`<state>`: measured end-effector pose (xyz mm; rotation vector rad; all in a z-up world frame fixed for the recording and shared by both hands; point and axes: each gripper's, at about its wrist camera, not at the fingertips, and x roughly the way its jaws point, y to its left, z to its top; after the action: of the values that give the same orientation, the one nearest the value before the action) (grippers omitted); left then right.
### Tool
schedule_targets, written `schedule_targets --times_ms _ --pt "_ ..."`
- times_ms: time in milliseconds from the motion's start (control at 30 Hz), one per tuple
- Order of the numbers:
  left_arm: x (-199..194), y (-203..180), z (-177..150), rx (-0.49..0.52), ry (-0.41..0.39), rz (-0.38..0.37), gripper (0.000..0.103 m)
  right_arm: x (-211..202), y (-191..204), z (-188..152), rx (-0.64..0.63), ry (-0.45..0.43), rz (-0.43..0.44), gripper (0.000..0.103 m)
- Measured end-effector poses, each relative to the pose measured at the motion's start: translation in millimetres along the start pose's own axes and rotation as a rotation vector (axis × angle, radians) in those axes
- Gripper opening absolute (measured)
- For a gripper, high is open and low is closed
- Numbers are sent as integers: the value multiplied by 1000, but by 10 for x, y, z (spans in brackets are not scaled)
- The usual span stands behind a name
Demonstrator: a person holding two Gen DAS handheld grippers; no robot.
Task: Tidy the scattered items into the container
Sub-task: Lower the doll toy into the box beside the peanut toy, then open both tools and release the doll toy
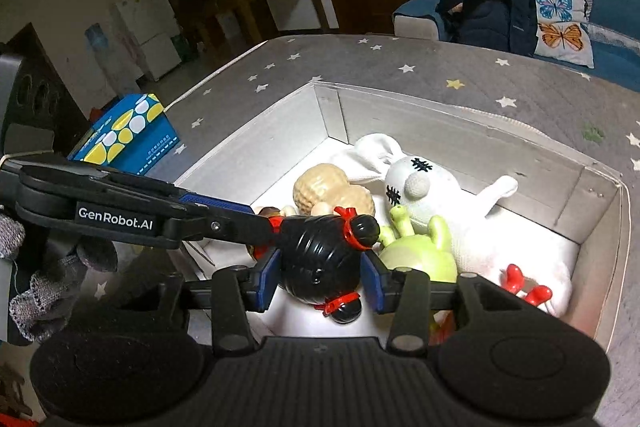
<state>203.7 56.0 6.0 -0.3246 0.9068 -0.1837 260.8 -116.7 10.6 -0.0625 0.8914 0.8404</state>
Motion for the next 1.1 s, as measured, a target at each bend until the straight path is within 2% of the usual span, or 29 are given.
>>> schedule_targets --times_ms 200,467,633,733,800,900,1000,1100 --pt "-71 -12 -28 8 -26 5 30 6 59 -57 -31 -1 -37 46" --pt "-227 -58 -109 31 -82 17 30 -109 113 -106 -35 -45 -70 49" --pt "-386 -190 -197 75 -138 40 30 -276 223 -161 -61 -103 -101 63" --pt "-478 -294 -289 111 -174 61 30 -389 301 -213 -73 -142 -116 66" --pt "-532 -360 -353 132 -193 80 30 -473 364 -268 -82 -173 -133 73" --pt "-602 -431 -451 147 -213 96 30 -578 462 -358 -99 -214 -162 74" --pt "-668 -493 -548 161 -234 117 30 -671 532 -455 -100 -246 -179 83" --pt "-715 -553 -656 179 -247 143 30 -756 592 -574 -89 -278 -194 85"
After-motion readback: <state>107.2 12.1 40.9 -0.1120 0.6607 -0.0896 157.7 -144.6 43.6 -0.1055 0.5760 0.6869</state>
